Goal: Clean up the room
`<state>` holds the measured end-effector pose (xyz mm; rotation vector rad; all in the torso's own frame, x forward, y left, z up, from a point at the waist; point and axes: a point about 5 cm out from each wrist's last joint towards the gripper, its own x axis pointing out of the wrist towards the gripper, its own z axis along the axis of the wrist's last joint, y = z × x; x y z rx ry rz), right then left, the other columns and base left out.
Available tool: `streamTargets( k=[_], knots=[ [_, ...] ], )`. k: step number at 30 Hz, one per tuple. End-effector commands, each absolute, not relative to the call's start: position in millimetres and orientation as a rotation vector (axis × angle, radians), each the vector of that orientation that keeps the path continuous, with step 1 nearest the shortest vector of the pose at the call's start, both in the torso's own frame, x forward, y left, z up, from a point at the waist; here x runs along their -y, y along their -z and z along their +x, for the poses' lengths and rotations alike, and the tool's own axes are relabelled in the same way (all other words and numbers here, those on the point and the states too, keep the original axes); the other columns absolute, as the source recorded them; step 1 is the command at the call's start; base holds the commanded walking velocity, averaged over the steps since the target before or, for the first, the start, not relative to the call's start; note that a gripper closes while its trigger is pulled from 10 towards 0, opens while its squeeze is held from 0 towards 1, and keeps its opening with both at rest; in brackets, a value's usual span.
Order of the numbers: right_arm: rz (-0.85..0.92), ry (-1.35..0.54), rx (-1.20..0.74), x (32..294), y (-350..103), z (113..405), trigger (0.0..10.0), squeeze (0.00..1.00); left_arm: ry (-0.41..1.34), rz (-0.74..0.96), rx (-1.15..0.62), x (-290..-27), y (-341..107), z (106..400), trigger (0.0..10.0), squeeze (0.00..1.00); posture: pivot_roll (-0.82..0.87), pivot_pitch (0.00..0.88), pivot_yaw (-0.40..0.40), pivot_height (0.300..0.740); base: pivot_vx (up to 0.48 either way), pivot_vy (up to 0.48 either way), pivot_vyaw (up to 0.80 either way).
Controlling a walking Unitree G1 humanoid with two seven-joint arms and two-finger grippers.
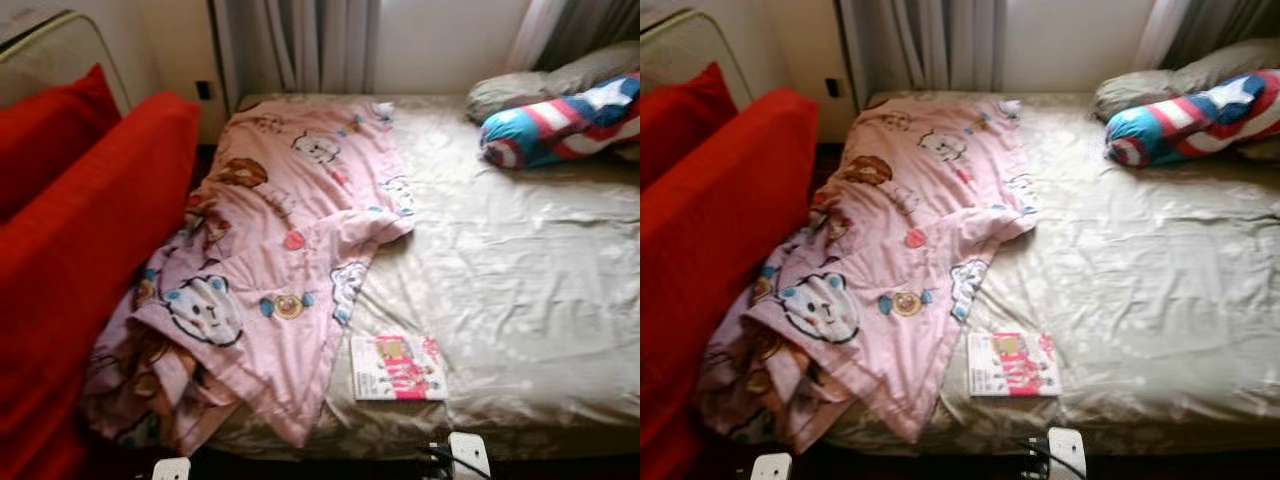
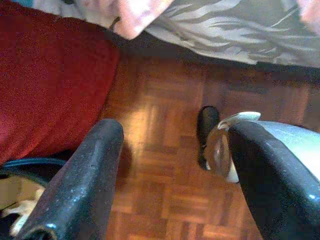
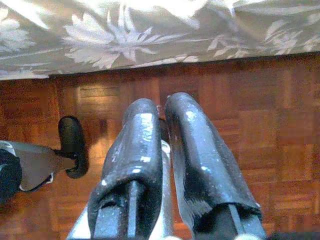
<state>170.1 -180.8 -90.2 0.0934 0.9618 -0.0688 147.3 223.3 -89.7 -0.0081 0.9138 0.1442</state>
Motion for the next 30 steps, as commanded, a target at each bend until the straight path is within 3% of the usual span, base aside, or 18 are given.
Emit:
streamTargets(
  k=[1,5,19,30],
  knots=[
    [0.085,0.082,-0.987,186.8,93.2,161.7,10.0,0.00,-0.134,-0.018,-0.952,-219.4,94.1,139.1,10.0,0.00,0.00,0.106,0.010,0.740,0.000,0.000,0.00],
    [0.085,0.080,-0.987,186.6,93.3,161.7,10.0,0.00,-0.116,-0.003,-0.951,-219.2,93.8,139.8,10.0,0.00,0.00,0.106,0.010,0.740,0.000,-0.171,0.00],
    [0.081,0.074,-0.989,186.0,93.4,161.7,10.0,0.00,-0.118,0.002,-0.952,-219.5,93.8,139.6,10.0,0.00,0.00,0.104,0.010,0.740,0.000,-0.476,0.00],
    [0.078,0.070,-0.989,186.2,93.3,161.7,10.0,0.00,-0.128,-0.009,-0.951,-219.3,94.0,139.2,10.0,0.00,0.00,0.104,0.008,0.740,0.000,0.000,0.00]
  ],
)
